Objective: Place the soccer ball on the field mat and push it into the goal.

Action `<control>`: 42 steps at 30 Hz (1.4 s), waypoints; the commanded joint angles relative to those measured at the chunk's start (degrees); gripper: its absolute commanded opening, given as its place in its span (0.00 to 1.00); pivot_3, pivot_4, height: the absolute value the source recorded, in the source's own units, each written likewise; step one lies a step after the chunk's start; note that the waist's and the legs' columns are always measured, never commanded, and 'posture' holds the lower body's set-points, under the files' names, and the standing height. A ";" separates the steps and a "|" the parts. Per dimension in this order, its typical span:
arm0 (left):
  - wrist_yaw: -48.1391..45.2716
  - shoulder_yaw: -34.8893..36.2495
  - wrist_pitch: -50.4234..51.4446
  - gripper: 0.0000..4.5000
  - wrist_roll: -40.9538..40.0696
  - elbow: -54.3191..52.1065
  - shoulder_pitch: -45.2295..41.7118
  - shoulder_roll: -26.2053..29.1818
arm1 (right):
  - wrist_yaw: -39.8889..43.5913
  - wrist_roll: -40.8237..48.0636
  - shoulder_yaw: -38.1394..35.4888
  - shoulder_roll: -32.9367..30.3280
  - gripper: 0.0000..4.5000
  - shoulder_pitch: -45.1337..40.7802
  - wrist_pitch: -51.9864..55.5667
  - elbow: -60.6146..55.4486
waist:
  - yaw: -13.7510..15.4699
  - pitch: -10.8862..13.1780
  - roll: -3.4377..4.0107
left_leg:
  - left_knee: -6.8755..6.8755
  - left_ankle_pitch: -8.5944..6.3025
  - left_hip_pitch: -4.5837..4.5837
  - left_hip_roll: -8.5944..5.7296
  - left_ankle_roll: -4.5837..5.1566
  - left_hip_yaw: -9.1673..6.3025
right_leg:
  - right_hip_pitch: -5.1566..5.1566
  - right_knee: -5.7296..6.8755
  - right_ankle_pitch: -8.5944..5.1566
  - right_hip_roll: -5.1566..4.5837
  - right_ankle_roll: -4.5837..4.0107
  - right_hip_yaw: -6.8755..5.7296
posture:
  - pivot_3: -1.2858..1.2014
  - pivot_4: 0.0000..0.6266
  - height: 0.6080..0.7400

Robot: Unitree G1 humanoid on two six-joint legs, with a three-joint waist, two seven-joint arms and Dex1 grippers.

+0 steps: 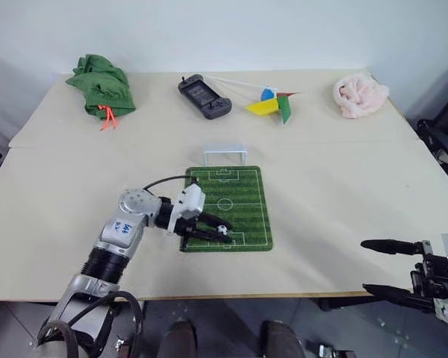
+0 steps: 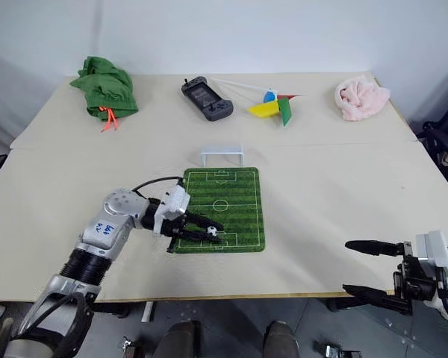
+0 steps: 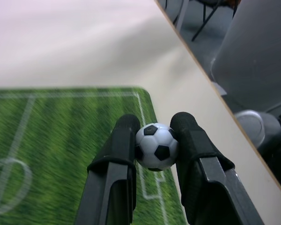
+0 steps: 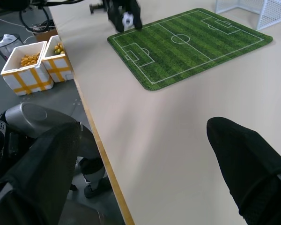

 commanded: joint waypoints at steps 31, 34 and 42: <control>7.25 -3.61 -7.86 0.40 6.99 5.06 1.04 -2.39 | -0.40 0.13 -1.48 -0.34 1.00 -0.39 1.06 -2.68 | 0.21 0.00 0.01 | 0.04 -0.06 -0.08 0.00 0.10 0.08 | 0.01 -0.24 0.16 0.00 0.08 0.02 | 0.52 0.24 1.00; 7.30 -3.36 -8.29 0.60 6.91 4.89 1.01 -2.17 | -0.54 -0.23 -1.00 -0.43 1.00 -1.60 1.17 -2.04 | 0.18 0.00 0.01 | 0.08 -0.06 -0.07 0.00 0.10 0.09 | 0.03 -0.23 0.18 0.00 0.07 0.03 | 0.52 0.24 1.00; 7.36 -2.72 -8.57 1.00 6.34 3.77 1.09 -1.63 | -0.02 -1.16 -0.57 -0.64 1.00 -3.45 1.18 -0.55 | 0.13 -0.01 0.01 | 0.12 -0.06 -0.06 0.00 0.11 0.10 | 0.04 -0.23 0.21 0.00 0.08 0.05 | 0.52 0.24 1.00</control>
